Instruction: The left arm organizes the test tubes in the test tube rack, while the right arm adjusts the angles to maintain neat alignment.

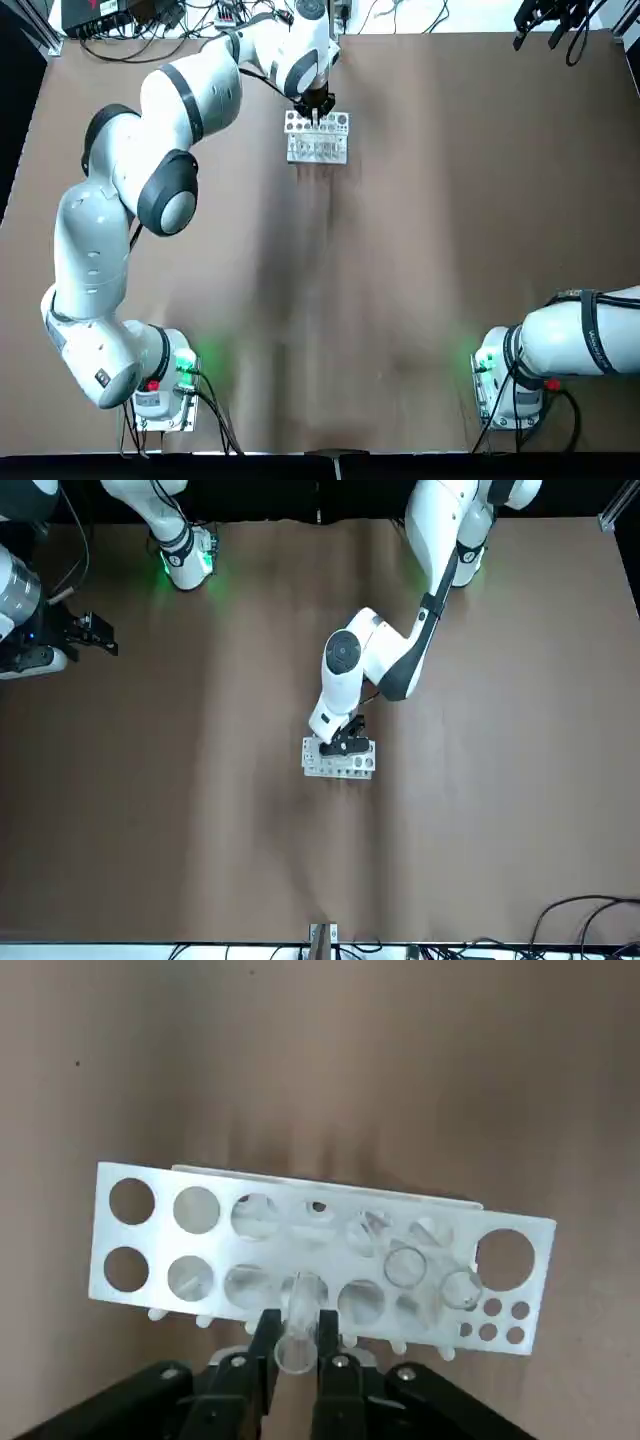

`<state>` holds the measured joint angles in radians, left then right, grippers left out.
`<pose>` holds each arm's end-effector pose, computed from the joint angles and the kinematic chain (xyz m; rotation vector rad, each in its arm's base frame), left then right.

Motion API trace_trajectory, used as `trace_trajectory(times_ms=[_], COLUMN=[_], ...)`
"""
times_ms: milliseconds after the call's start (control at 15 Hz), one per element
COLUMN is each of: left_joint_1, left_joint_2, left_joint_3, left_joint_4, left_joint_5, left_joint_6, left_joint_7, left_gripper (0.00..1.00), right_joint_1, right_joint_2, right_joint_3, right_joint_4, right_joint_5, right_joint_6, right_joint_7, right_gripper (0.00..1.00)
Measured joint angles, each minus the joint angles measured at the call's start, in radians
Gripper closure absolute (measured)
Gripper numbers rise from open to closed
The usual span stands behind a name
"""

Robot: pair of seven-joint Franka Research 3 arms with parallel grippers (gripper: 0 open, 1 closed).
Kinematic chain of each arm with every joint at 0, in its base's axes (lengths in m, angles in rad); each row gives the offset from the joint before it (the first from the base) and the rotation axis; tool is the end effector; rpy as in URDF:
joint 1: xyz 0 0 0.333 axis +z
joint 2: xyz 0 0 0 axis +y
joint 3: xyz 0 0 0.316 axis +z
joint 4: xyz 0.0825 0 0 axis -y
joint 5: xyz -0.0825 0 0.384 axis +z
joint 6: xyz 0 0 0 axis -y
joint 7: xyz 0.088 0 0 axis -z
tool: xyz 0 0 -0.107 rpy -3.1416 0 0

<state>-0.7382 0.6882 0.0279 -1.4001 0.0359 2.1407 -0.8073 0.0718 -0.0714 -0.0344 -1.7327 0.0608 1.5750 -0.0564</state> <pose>0.5536 -0.4796 0.3044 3.1364 0.1123 0.1120 0.5275 0.0256 0.5875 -3.0716 -0.1400 0.1319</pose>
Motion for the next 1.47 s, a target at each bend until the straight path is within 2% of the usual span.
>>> trace_trajectory(times_ms=[1467], left_joint_1=[0.0], left_joint_2=[0.0], left_joint_3=[0.0], left_joint_4=[0.001], left_joint_5=[0.0], left_joint_6=[0.0], left_joint_7=[0.0], left_gripper=[0.82], right_joint_1=[0.0], right_joint_2=[0.0], right_joint_3=[0.0], right_joint_4=[0.0], right_joint_5=[0.0], right_joint_6=[0.0], right_joint_7=[0.0], right_gripper=[0.0])
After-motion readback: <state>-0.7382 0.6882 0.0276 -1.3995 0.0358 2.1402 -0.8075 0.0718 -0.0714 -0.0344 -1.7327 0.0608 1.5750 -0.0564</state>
